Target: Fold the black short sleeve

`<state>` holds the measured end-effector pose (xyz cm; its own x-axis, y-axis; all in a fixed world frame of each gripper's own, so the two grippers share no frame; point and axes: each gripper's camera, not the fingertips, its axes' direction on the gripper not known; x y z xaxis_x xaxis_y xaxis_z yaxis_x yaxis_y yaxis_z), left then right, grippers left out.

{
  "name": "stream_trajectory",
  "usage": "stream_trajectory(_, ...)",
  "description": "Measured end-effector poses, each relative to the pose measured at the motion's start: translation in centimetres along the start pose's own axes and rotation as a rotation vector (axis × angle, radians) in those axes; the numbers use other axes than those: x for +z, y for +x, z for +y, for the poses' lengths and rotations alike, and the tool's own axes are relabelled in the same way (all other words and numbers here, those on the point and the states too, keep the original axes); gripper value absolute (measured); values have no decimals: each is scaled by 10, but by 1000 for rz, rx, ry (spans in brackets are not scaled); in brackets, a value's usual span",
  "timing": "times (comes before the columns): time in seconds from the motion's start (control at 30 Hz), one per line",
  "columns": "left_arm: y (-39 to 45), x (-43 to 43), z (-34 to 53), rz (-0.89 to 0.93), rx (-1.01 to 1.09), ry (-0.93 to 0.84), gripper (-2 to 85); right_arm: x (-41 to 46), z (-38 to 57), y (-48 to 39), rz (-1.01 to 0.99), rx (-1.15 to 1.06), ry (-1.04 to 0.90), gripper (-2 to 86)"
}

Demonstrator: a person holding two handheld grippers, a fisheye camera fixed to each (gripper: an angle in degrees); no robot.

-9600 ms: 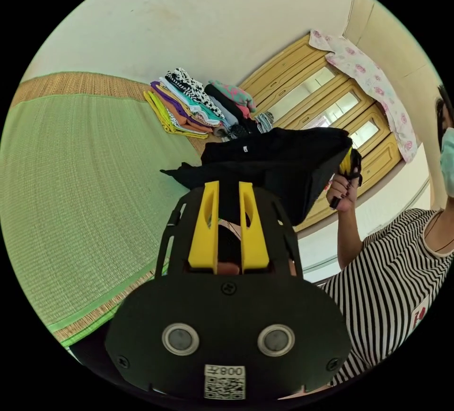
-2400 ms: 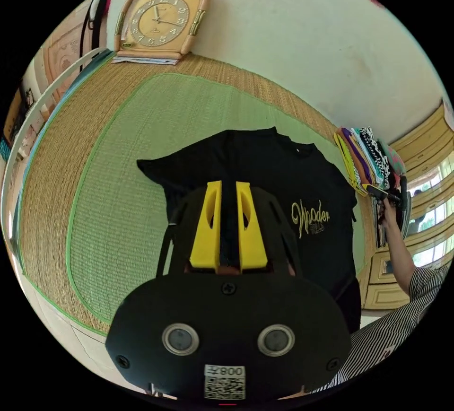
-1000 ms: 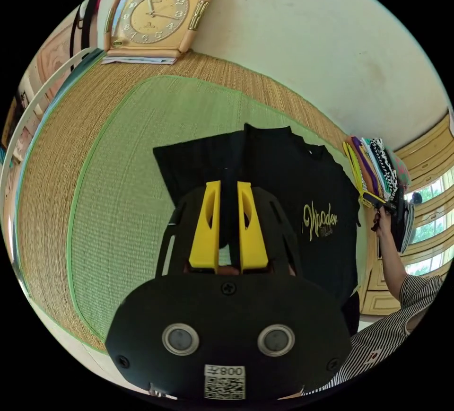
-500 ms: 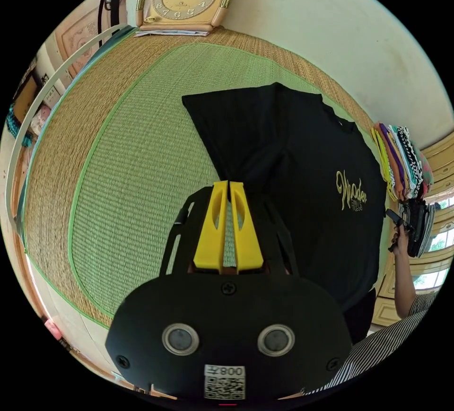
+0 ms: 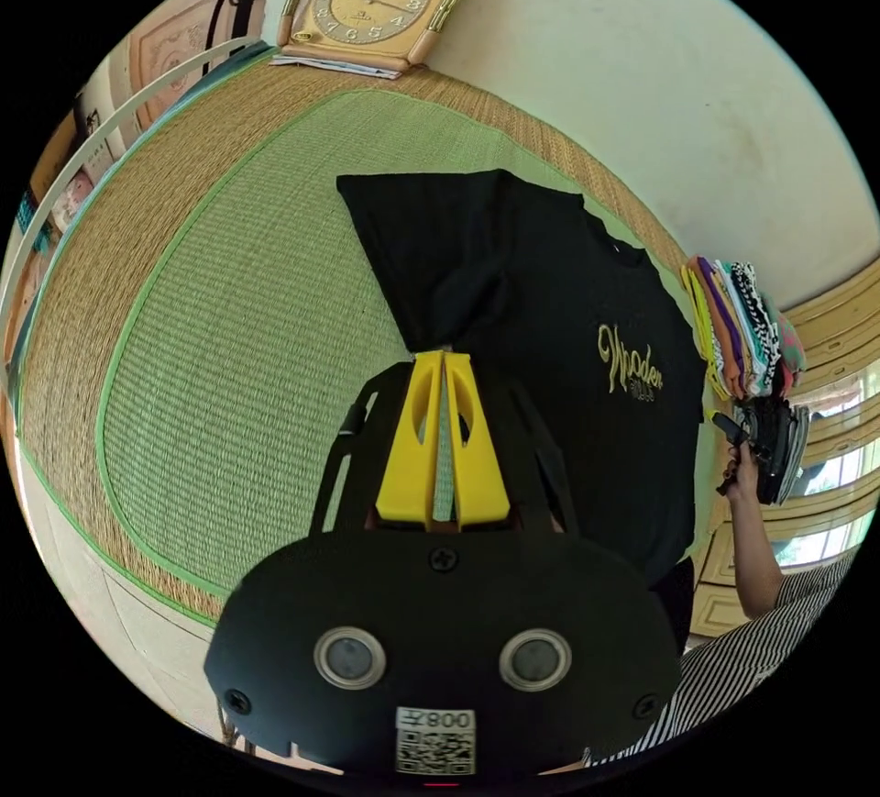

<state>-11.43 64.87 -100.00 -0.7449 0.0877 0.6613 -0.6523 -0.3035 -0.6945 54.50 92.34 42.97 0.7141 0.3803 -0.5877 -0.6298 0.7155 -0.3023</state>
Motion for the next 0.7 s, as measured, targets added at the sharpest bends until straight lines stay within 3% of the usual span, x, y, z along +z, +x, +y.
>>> stream_trajectory(0.33,-28,-13,112,91,-32,-160,64,-48,105,9,-193,10,-187,65)
stream_trajectory(0.7,-36,26,147,65,-47,-250,32,-54,143,19,-132,67,-292,27)
